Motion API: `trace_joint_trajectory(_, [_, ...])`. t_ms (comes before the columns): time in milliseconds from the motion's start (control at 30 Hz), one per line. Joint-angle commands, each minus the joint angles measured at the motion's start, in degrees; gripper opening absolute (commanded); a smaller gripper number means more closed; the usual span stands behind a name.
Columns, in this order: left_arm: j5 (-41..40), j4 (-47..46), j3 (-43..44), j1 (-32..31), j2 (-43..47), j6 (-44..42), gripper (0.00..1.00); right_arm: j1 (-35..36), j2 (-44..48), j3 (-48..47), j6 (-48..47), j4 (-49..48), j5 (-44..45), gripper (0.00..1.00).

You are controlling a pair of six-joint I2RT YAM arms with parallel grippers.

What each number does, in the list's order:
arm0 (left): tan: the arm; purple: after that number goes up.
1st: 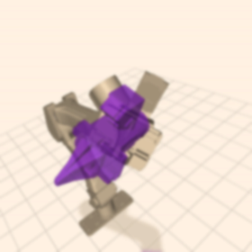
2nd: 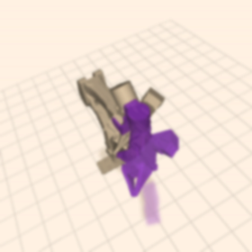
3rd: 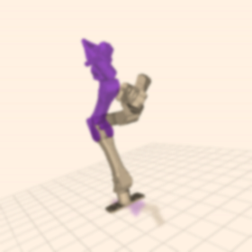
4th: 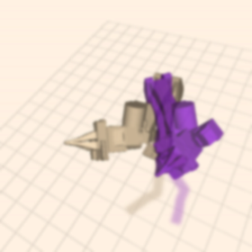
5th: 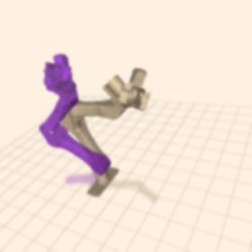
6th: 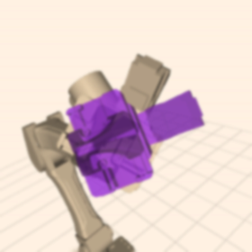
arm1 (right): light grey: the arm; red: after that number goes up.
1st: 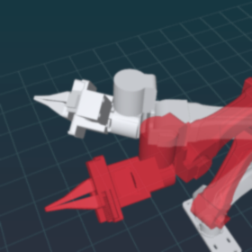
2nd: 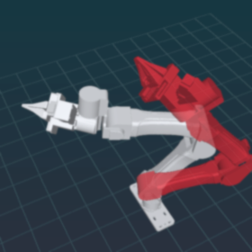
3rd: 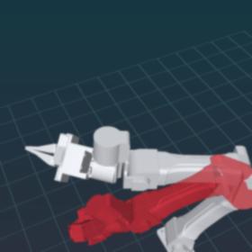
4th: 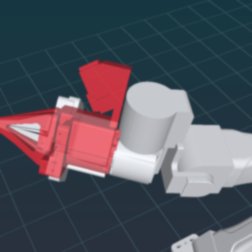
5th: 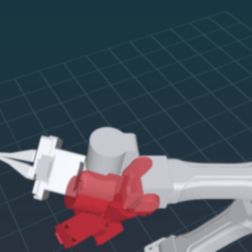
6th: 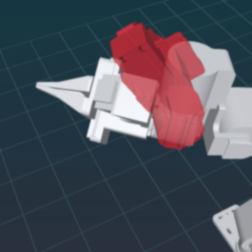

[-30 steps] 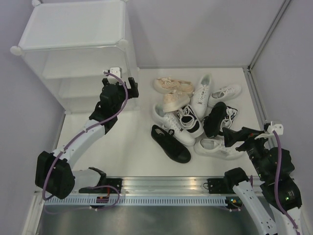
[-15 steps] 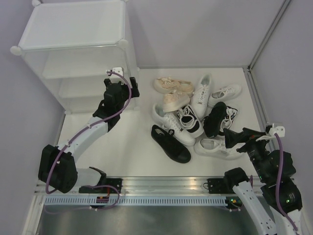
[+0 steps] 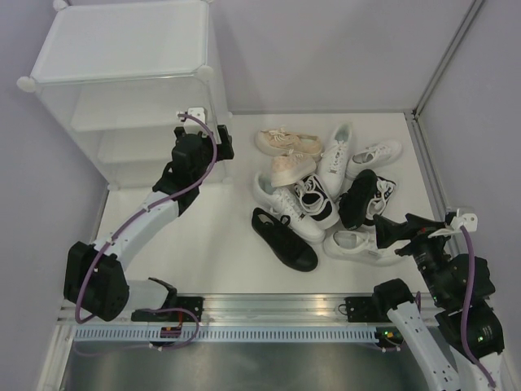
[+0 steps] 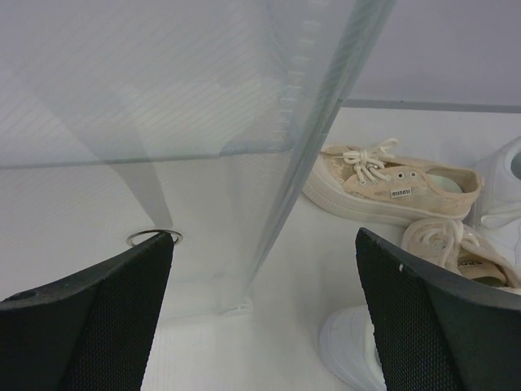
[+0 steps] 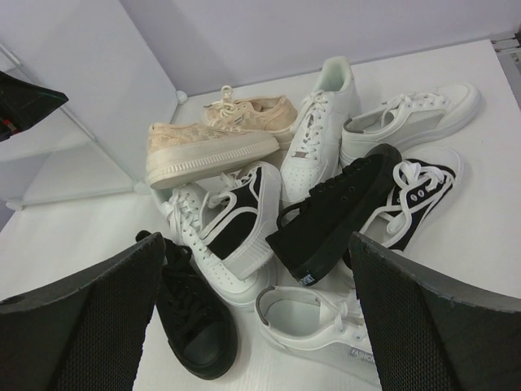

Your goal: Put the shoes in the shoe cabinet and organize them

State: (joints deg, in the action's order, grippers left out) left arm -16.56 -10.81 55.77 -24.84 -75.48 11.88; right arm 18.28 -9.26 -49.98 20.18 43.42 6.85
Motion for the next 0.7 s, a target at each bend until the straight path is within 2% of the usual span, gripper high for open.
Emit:
trace_joint_trajectory(0, [2.6, -0.1, 3.7, 0.0, -0.3, 1.2, 0.95, 0.3, 0.6, -0.4, -0.1, -0.6, 0.8, 0.98])
trace_joint_trajectory(467, [6.5, 2.0, 0.8, 0.0, 3.8, 0.0, 0.86, 0.3, 0.9, -0.2, -0.1, -1.0, 0.4, 0.98])
trace_joint_trajectory(667, [4.3, -1.1, -0.7, 0.0, 4.9, -2.0, 0.89, 0.3, 1.3, -0.2, -0.2, -0.6, 0.4, 0.98])
